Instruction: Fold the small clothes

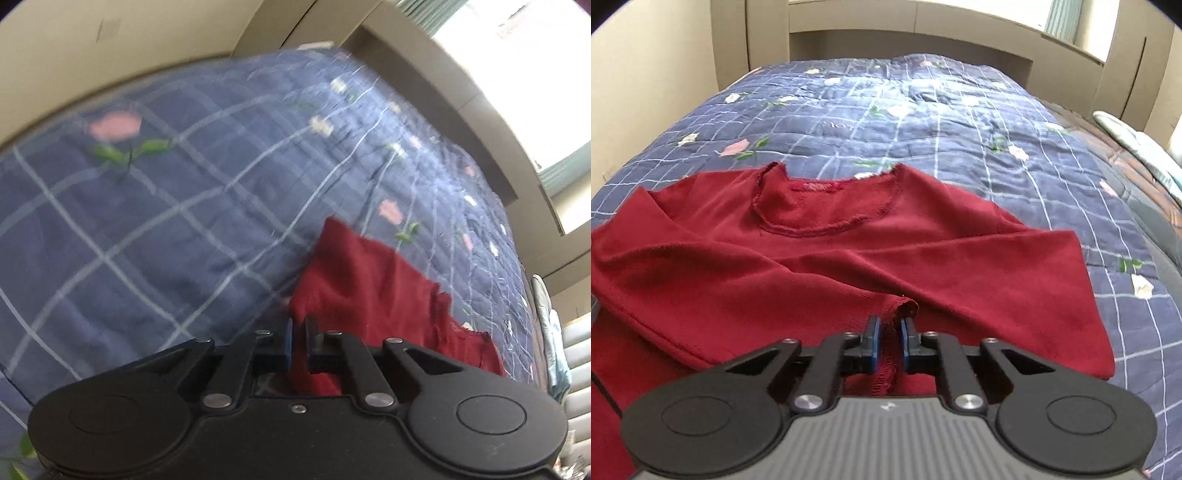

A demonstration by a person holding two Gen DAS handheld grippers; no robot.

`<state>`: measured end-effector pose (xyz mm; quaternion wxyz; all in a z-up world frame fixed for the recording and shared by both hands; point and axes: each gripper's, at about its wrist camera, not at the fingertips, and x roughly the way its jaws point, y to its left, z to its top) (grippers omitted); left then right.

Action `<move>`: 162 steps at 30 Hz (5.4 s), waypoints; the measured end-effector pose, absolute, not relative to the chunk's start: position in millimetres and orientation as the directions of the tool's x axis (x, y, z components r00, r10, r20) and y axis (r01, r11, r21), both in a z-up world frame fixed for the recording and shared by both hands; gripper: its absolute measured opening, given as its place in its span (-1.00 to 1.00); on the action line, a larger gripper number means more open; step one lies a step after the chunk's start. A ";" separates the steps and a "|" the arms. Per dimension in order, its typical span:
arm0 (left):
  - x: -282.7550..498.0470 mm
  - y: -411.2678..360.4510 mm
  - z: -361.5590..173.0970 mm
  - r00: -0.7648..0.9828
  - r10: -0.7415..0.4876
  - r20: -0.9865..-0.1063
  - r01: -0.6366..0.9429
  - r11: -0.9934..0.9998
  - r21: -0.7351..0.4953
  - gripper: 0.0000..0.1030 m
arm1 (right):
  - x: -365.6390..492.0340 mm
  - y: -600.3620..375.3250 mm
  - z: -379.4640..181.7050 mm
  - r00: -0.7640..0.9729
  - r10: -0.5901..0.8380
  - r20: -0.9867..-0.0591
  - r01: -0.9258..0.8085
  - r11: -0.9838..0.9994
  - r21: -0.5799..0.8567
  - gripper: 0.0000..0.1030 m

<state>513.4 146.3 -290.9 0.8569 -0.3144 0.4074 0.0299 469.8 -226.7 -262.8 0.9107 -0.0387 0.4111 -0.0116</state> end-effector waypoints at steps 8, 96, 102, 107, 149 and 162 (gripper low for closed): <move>508.1 166.6 -293.3 0.680 -0.146 -0.718 -0.393 0.754 -0.526 -0.90 | 474.0 -210.5 -272.2 0.643 -0.065 -0.763 -0.053 0.990 -0.129 -0.77; 188.5 -69.2 -290.1 0.463 0.066 -0.884 0.220 0.958 0.186 0.99 | 203.6 -287.0 -222.2 0.563 0.245 -0.789 -0.392 0.920 0.005 -0.82; 207.4 -86.0 -300.6 0.505 0.089 -0.858 0.280 0.924 0.260 0.94 | 214.3 -291.4 -207.6 0.573 0.255 -0.778 -0.371 0.928 0.032 -0.83; 226.2 -79.9 -302.2 0.523 0.163 -0.837 0.217 0.924 0.315 0.78 | 213.5 -293.3 -197.0 0.573 0.242 -0.783 -0.369 0.929 0.017 -0.86; 137.4 -44.4 -146.3 0.499 0.109 -0.860 0.218 0.944 0.246 -0.90 | 106.1 -325.6 -107.8 0.516 0.277 -0.811 -0.340 0.935 0.103 -0.90; 160.4 -50.9 -157.3 0.435 0.152 -0.887 0.267 0.919 0.289 -0.88 | 138.4 -323.0 -117.2 0.498 0.261 -0.827 -0.297 0.947 0.120 -0.89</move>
